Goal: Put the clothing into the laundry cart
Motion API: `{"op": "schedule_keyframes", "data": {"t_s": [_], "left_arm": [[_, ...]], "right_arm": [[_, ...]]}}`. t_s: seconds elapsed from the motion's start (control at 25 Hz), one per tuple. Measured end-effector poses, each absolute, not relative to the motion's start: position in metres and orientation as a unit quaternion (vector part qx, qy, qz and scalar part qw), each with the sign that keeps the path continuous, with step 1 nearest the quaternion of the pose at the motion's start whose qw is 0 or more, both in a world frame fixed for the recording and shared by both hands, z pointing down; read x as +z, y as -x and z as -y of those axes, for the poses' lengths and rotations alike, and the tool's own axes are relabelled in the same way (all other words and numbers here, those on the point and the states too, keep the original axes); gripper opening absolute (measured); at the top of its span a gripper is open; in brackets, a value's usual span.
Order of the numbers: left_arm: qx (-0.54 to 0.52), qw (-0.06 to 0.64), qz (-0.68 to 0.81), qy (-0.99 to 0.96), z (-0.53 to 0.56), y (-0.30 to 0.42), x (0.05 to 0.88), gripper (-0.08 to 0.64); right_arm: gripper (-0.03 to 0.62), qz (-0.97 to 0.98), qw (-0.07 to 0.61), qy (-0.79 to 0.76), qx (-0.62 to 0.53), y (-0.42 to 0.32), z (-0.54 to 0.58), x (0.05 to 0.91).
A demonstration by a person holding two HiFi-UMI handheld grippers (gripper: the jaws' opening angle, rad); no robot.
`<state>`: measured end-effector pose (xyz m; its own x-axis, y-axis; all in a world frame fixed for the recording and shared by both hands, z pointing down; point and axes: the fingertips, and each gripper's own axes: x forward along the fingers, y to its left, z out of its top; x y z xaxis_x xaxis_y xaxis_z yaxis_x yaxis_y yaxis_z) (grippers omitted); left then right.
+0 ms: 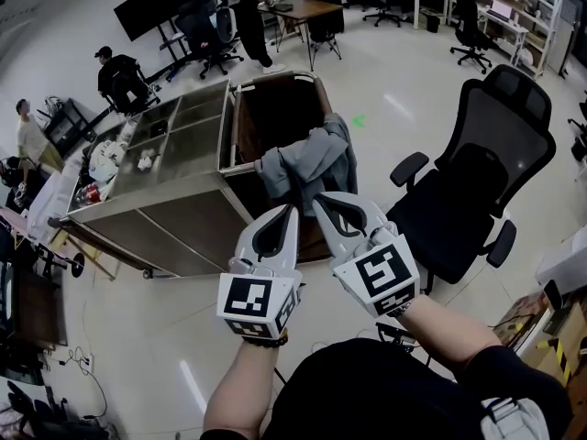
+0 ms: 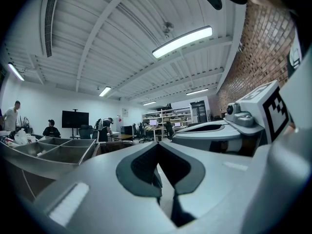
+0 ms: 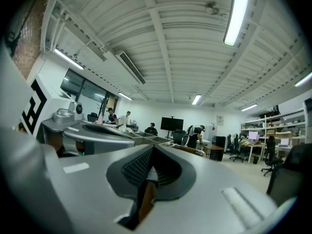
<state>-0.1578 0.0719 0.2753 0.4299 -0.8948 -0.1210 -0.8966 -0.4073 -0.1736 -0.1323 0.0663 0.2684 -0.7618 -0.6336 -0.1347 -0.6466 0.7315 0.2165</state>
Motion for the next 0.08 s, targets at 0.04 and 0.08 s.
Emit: {"op": "schedule_keyframes", "data": {"t_s": [0.04, 0.08], "left_arm": [[0.004, 0.106, -0.534, 0.839, -0.0721, 0.1579, 0.2748, 0.002], [0.004, 0.106, -0.534, 0.839, -0.0723, 0.1579, 0.2743, 0.002]], "right_arm": [[0.000, -0.930, 0.026, 0.344, 0.126, 0.1323, -0.0665, 0.2680], [0.000, -0.930, 0.026, 0.345, 0.126, 0.1322, -0.0668, 0.2676]]}}
